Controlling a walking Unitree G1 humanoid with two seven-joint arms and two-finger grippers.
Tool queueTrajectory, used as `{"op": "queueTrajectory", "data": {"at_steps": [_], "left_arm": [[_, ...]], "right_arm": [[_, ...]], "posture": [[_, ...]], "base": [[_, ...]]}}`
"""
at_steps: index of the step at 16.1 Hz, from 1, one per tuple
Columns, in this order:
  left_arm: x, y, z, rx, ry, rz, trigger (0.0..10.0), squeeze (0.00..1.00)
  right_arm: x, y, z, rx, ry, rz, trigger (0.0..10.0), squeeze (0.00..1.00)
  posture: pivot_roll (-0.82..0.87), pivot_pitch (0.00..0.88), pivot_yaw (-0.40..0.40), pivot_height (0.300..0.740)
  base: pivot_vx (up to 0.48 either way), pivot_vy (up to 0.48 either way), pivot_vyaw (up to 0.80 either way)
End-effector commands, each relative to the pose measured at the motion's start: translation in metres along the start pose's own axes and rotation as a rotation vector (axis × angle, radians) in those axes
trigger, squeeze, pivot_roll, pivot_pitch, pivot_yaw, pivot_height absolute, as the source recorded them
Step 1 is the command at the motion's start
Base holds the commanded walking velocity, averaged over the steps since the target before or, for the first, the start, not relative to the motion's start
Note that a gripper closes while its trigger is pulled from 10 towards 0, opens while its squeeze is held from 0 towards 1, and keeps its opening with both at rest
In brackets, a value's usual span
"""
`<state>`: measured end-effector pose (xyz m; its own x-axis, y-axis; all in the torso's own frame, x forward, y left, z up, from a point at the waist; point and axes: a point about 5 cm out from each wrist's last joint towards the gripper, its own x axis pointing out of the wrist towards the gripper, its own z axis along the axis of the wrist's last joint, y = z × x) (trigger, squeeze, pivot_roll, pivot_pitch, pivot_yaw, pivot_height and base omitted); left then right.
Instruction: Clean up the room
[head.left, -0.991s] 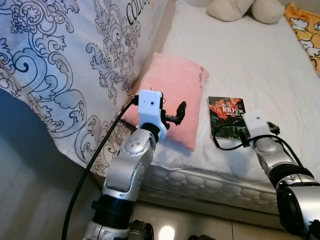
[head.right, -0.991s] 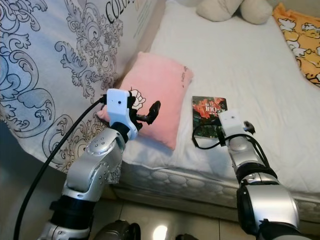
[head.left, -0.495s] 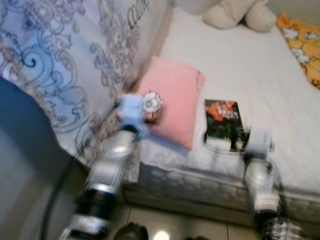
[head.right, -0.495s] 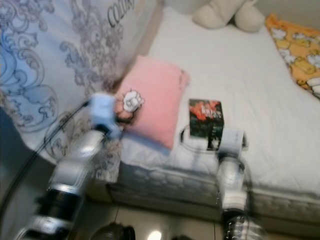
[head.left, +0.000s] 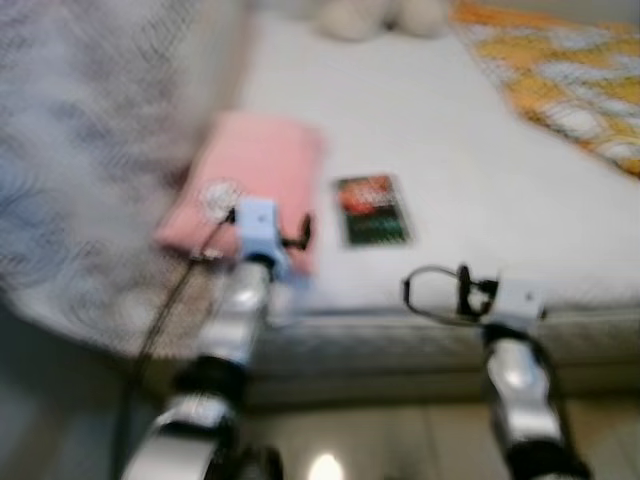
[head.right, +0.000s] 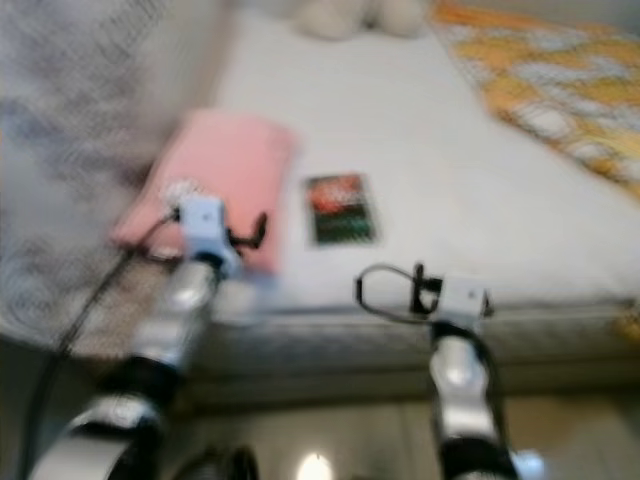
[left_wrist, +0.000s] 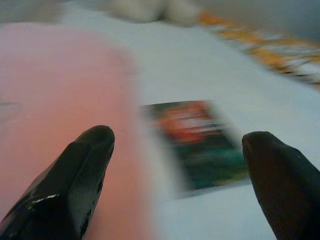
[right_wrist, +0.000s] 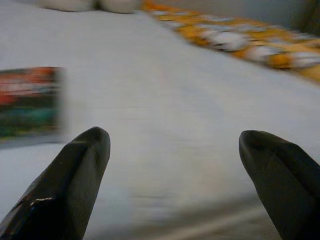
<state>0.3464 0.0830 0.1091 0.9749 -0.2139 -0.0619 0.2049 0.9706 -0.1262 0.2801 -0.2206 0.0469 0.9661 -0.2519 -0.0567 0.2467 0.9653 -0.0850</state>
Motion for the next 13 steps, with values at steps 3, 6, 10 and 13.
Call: {"op": "queueTrajectory", "data": {"at_steps": [3,6,10,13], "left_arm": [[0.004,0.007,0.001,-0.002,-0.015,0.067,10.0,0.0],[0.006,0.006,0.002,0.004,-0.026,0.049,10.0,0.0],[0.011,0.011,0.006,0.017,-0.024,0.076,10.0,0.0],[0.015,0.012,0.01,0.045,-0.033,0.079,10.0,0.0]], "right_arm": [[0.004,0.013,0.004,0.042,0.002,0.082,10.0,0.0],[0.002,0.022,0.003,0.025,0.015,0.142,10.0,0.0],[0.001,0.028,0.002,0.025,0.029,0.161,10.0,0.0],[0.0,0.027,0.0,0.021,0.043,0.164,10.0,0.0]], "posture": [[0.01,0.0,-0.01,0.74],[0.02,0.0,-0.009,0.74],[0.03,0.0,-0.004,0.74],[0.03,0.0,0.002,0.74]], "base": [[0.0,-0.458,-0.45],[0.0,-0.46,0.0],[0.0,-0.453,0.61],[0.087,-0.42,0.54]]}}
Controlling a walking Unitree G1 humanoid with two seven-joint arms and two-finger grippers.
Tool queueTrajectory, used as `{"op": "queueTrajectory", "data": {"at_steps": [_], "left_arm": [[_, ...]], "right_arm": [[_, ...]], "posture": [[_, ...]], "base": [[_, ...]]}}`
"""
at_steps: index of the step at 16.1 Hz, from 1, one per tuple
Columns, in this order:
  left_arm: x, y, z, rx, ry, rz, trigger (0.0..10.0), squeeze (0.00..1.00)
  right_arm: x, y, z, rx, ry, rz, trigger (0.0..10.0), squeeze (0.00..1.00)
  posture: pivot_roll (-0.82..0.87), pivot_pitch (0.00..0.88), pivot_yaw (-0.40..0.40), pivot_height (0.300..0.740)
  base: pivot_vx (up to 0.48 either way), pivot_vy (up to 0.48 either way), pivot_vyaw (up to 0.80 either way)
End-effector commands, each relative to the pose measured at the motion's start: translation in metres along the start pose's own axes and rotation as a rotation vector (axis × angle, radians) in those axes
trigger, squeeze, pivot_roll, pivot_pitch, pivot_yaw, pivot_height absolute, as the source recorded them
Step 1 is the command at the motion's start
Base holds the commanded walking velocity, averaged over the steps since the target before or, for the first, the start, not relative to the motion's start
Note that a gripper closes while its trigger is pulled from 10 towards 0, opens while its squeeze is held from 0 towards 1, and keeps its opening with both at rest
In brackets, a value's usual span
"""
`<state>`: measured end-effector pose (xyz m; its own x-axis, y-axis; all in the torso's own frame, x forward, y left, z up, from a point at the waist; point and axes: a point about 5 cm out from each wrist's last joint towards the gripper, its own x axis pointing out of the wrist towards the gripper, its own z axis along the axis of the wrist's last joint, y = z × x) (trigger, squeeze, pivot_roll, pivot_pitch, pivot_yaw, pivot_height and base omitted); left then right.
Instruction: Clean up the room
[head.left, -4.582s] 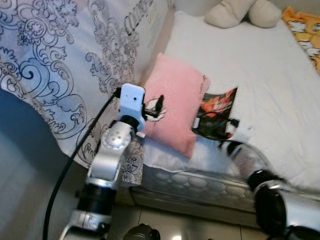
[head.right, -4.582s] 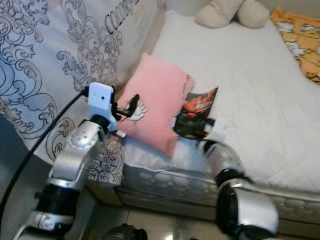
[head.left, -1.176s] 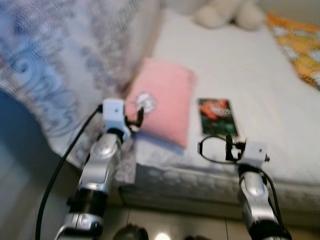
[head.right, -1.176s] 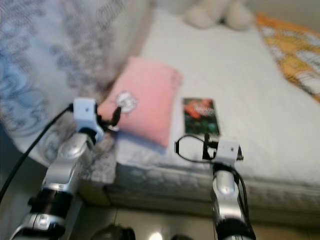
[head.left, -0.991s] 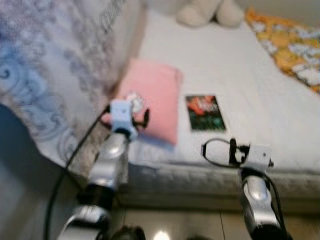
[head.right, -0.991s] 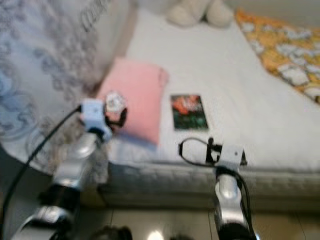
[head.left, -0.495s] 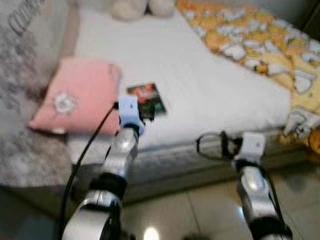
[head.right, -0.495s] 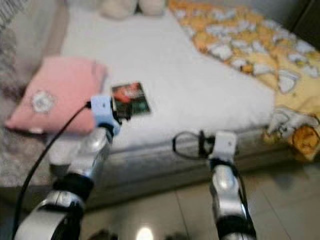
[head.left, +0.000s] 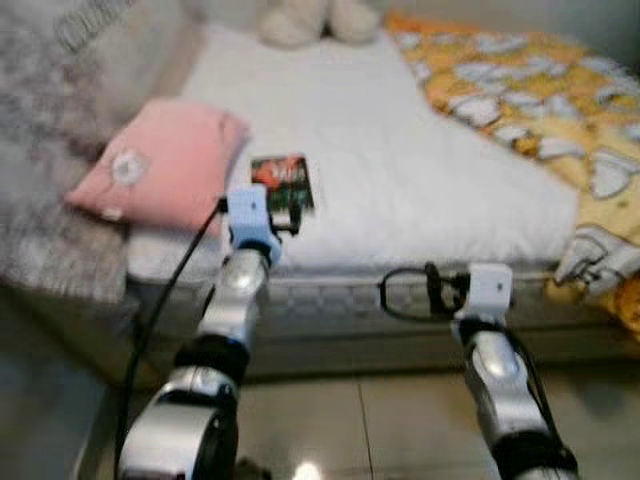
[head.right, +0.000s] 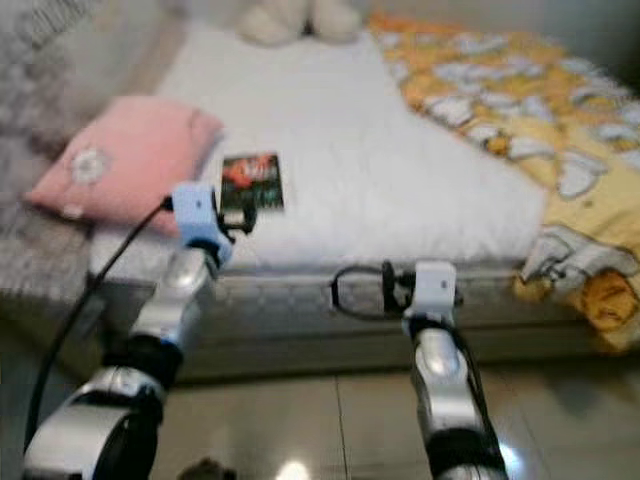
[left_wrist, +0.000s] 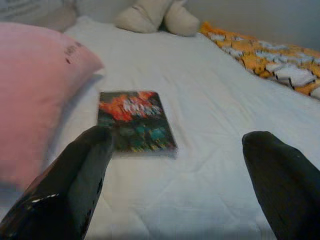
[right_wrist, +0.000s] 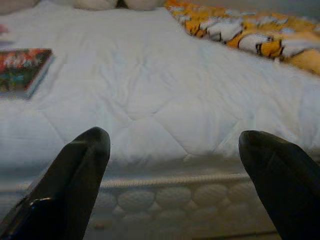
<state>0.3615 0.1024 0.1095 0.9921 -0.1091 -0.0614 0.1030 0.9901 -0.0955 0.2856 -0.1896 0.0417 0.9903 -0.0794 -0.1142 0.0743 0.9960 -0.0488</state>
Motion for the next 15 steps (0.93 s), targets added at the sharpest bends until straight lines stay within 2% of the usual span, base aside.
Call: {"op": "queueTrajectory", "data": {"at_steps": [1,2,3,4,5,6,8,10,15], "left_arm": [[0.003,-0.011,0.006,0.048,-0.02,-0.026,10.0,0.0],[0.004,-0.011,0.003,0.085,-0.002,-0.015,10.0,0.0],[0.003,-0.007,0.003,0.076,-0.014,-0.014,10.0,0.0],[-0.001,-0.001,0.007,0.002,-0.062,-0.024,10.0,0.0],[-0.003,0.004,0.007,0.002,-0.08,-0.011,10.0,0.0],[-0.008,0.01,0.007,-0.003,-0.108,0.008,10.0,0.0],[-0.01,0.012,0.003,0.006,-0.095,0.014,10.0,0.0],[-0.011,0.01,-0.004,0.016,-0.059,0.006,10.0,0.0],[-0.007,0.006,-0.001,0.009,-0.051,-0.007,10.0,0.0]], "right_arm": [[0.001,-0.006,0.002,0.003,-0.002,-0.021,10.0,0.0],[0.001,-0.006,0.001,0.004,0.001,-0.024,10.0,0.0],[0.0,-0.006,0.003,0.023,-0.01,-0.027,10.0,0.0],[-0.001,-0.007,0.01,0.035,-0.059,-0.03,10.0,0.0],[-0.002,-0.011,0.018,0.055,-0.119,-0.046,10.0,0.0],[-0.004,-0.02,0.032,0.141,-0.201,-0.083,10.0,0.0],[-0.003,-0.027,0.032,0.169,-0.198,-0.1,10.0,0.0],[-0.003,-0.029,0.024,0.126,-0.156,-0.091,10.0,0.0],[-0.003,-0.016,0.019,0.116,-0.12,-0.036,10.0,0.0]], "posture": [[0.03,0.0,0.002,0.74],[0.03,0.0,0.003,0.74],[0.02,0.0,0.005,0.74],[0.02,0.0,0.006,0.74],[0.02,0.0,0.006,0.74],[0.02,0.0,0.007,0.74],[0.02,0.0,0.006,0.74],[0.02,0.0,0.006,0.74],[0.03,0.0,0.003,0.74]], "base": [[0.326,-0.349,0.5],[0.0,0.0,0.41],[0.0,0.0,0.0],[0.469,0.0,0.0],[0.48,0.0,0.0],[0.48,0.0,0.0],[0.48,0.0,0.0],[0.48,0.0,0.0],[0.48,0.0,0.0]]}}
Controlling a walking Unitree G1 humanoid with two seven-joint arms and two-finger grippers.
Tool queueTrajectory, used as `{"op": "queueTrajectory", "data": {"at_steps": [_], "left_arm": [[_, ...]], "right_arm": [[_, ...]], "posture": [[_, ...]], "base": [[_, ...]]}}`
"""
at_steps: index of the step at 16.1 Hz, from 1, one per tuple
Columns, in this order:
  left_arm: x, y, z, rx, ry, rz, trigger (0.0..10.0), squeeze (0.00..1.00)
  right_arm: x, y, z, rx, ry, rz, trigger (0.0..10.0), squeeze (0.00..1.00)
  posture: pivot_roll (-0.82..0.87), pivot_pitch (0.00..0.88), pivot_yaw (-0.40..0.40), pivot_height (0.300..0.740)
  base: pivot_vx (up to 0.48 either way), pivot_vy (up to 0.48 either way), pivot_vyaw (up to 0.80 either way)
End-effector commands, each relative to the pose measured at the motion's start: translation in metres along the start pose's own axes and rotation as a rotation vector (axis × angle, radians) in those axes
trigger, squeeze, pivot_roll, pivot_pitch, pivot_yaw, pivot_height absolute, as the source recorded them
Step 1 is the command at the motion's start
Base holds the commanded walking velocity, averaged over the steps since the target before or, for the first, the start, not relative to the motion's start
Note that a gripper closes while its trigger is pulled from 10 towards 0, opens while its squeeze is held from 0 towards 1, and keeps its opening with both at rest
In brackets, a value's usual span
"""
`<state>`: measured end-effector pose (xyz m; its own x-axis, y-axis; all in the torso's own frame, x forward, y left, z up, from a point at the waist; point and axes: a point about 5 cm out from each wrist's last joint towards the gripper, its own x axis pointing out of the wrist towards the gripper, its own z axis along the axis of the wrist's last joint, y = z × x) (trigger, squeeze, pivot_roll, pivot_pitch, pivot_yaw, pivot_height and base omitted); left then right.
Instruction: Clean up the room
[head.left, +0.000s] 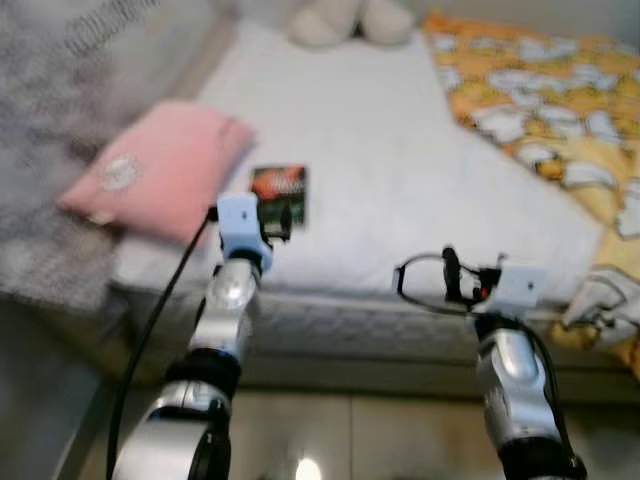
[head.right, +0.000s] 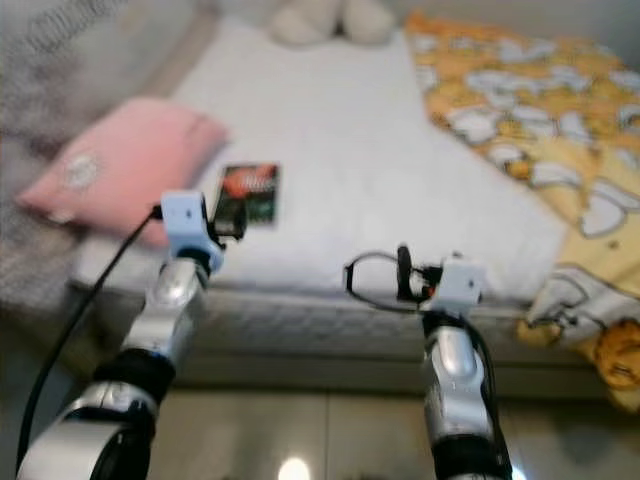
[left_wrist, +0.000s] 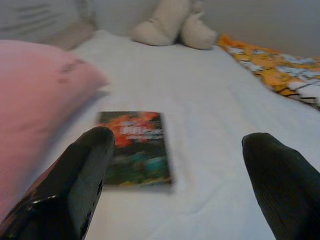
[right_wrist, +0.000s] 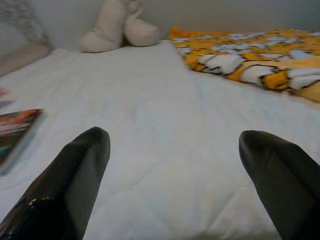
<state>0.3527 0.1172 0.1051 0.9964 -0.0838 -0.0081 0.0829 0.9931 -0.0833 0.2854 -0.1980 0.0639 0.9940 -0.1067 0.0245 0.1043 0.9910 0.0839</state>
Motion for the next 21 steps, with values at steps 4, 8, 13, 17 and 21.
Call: {"op": "queueTrajectory", "data": {"at_steps": [4,8,13,17,21], "left_arm": [[0.005,-0.001,0.004,-0.046,0.004,0.023,10.0,0.0],[0.008,0.005,0.008,-0.041,-0.002,0.053,10.0,0.0],[0.009,0.008,0.009,0.114,-0.004,0.086,10.0,0.0],[0.012,0.008,0.013,0.039,0.001,0.088,10.0,0.0],[0.017,0.002,0.019,0.083,0.002,0.07,10.0,0.0]], "right_arm": [[-0.002,-0.009,-0.005,-0.027,0.04,-0.011,10.0,0.0],[-0.001,-0.005,-0.007,-0.023,0.05,0.002,10.0,0.0],[0.0,0.002,-0.009,-0.008,0.057,0.02,10.0,0.0],[-0.003,0.007,-0.014,-0.001,0.074,0.042,10.0,0.0],[-0.003,0.008,-0.017,0.003,0.094,0.053,10.0,0.0]], "posture": [[0.03,0.0,-0.001,0.74],[0.04,0.0,-0.003,0.74],[0.05,0.0,0.007,0.74],[0.05,0.0,0.006,0.74],[0.06,0.0,0.008,0.74]], "base": [[0.48,0.0,0.0],[0.48,0.0,0.0],[0.284,0.0,0.0],[0.248,0.152,0.0],[0.315,0.356,0.0]]}}
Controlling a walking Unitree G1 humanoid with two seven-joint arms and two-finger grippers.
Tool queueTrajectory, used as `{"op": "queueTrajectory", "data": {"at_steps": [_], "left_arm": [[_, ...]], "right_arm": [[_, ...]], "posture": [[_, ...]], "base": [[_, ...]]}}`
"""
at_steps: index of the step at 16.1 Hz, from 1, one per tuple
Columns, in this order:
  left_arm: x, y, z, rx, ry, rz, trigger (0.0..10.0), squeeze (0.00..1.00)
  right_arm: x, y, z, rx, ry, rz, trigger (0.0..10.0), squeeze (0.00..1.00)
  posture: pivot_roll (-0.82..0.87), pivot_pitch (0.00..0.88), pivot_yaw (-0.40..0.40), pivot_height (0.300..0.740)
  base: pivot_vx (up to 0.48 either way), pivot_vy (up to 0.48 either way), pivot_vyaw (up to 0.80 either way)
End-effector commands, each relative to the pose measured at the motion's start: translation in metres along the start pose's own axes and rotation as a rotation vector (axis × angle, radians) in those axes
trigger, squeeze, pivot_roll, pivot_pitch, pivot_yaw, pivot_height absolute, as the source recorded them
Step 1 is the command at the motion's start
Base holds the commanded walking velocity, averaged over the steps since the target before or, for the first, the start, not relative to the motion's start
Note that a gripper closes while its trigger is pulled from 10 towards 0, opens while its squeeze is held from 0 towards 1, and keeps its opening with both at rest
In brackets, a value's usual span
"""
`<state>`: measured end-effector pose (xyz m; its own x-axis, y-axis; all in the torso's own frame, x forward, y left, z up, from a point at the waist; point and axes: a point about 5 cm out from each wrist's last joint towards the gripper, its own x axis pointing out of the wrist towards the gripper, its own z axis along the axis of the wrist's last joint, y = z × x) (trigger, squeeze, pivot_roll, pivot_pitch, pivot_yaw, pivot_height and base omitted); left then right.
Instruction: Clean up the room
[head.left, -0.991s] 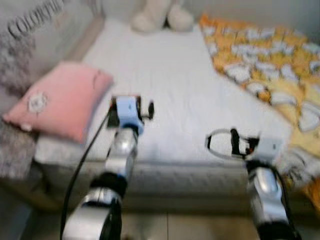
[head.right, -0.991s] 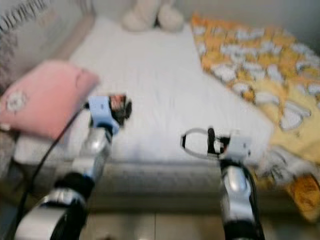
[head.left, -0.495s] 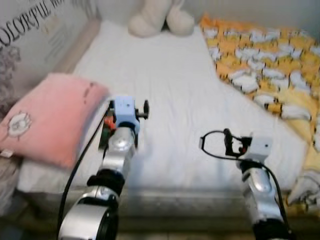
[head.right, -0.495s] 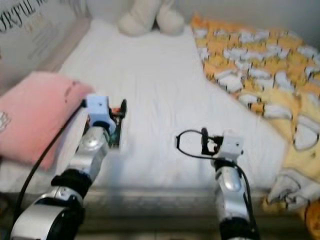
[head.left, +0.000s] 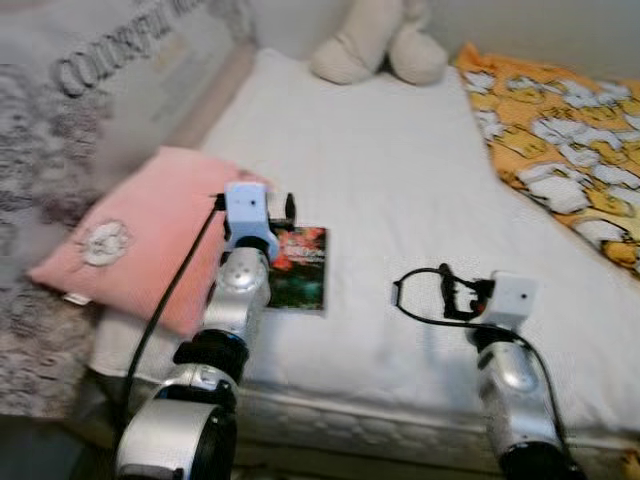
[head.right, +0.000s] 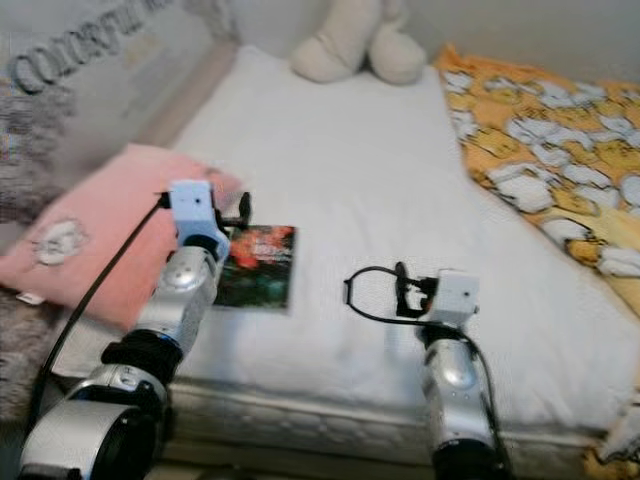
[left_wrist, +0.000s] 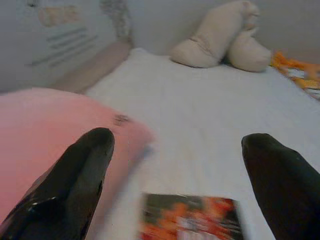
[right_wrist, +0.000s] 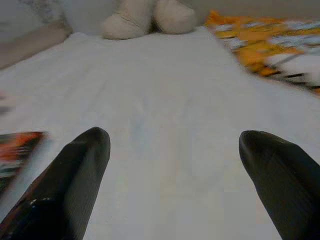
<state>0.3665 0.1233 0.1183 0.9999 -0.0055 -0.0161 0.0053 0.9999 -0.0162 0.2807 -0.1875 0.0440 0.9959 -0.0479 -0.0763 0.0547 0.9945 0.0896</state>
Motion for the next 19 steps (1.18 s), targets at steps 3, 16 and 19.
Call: {"op": "queueTrajectory", "data": {"at_steps": [3,16,19], "left_arm": [[0.004,-0.01,0.011,0.062,-0.028,-0.031,10.0,0.0],[-0.142,0.009,0.031,0.16,0.003,-0.359,10.0,0.0],[-0.168,0.028,0.032,0.094,0.086,-0.235,10.0,0.0]], "right_arm": [[0.019,-0.007,0.005,0.019,0.064,0.0,10.0,0.0],[0.066,-0.019,0.023,0.005,0.32,-0.215,10.0,0.0],[0.07,-0.003,0.023,0.006,0.331,-0.189,10.0,0.0]], "posture": [[0.08,0.0,0.01,0.74],[0.41,0.308,-0.023,0.74],[0.48,0.362,-0.041,0.74]], "base": [[0.124,0.102,0.0],[0.0,0.0,0.0],[0.0,0.0,0.0]]}}
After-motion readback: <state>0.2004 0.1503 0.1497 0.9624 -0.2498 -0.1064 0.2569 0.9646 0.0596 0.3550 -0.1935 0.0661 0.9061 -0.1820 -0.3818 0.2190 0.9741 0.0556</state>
